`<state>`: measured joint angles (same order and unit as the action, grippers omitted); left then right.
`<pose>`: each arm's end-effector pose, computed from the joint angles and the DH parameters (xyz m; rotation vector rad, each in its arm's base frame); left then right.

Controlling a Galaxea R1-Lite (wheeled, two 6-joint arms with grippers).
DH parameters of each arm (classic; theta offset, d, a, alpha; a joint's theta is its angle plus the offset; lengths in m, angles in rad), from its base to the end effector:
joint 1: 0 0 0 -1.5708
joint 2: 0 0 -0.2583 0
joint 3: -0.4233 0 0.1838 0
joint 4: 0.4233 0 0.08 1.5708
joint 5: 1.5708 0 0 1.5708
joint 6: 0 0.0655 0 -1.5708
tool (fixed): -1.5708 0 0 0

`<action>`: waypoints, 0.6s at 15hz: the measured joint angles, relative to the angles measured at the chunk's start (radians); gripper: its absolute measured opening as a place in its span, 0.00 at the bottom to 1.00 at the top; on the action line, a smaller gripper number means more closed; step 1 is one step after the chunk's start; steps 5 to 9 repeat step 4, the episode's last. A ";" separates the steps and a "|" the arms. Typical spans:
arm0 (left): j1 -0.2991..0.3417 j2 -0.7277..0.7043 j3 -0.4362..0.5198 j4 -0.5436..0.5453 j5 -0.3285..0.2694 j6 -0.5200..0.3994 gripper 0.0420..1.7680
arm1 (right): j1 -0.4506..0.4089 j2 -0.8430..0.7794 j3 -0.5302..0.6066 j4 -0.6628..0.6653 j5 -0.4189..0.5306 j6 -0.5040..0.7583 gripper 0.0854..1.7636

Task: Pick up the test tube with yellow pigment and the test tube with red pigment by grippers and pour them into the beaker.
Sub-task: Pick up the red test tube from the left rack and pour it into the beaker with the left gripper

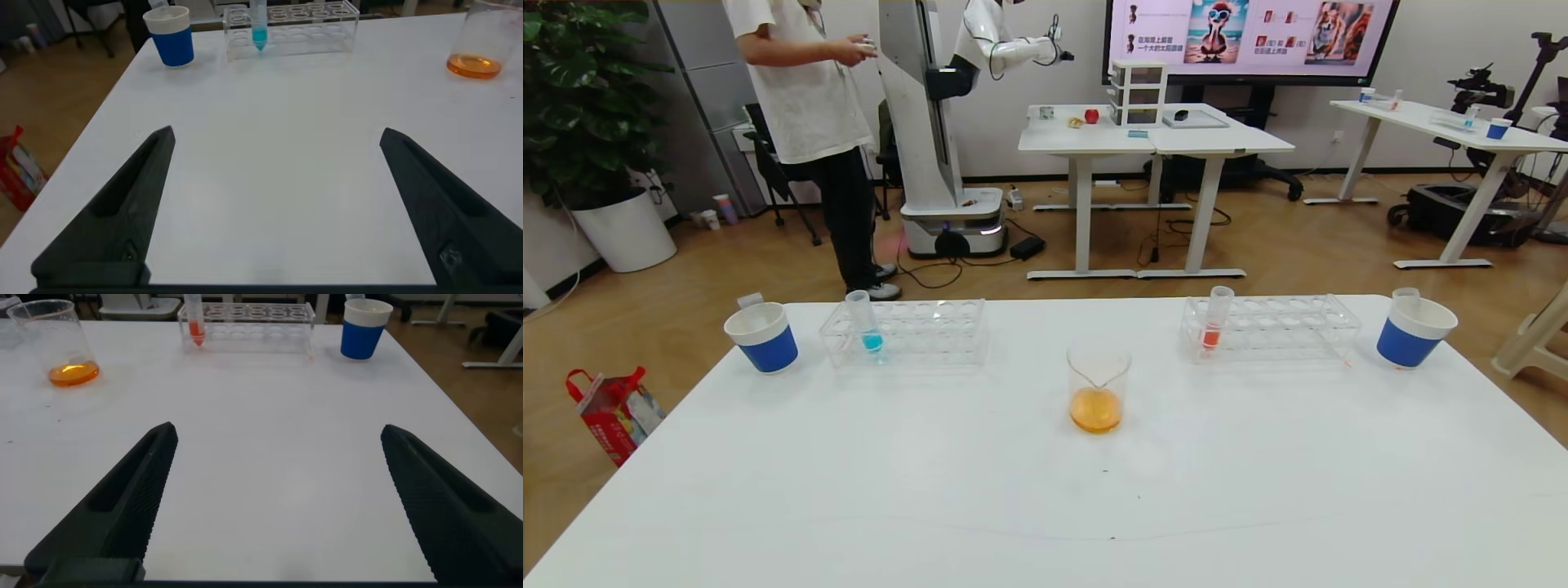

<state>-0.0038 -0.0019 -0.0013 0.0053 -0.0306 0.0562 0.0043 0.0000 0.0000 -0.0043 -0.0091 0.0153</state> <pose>0.0545 -0.0022 0.0752 0.0562 0.0011 -0.0345 0.0548 -0.0004 0.0761 0.0153 -0.0043 -0.0048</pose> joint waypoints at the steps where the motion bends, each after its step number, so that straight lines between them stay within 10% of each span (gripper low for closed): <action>1: -0.001 0.000 0.000 0.000 0.000 0.000 0.99 | 0.000 0.000 0.000 0.000 0.000 0.000 0.98; 9: -0.001 0.000 0.001 0.000 0.002 -0.011 0.99 | 0.000 0.000 0.000 0.000 0.000 0.000 0.98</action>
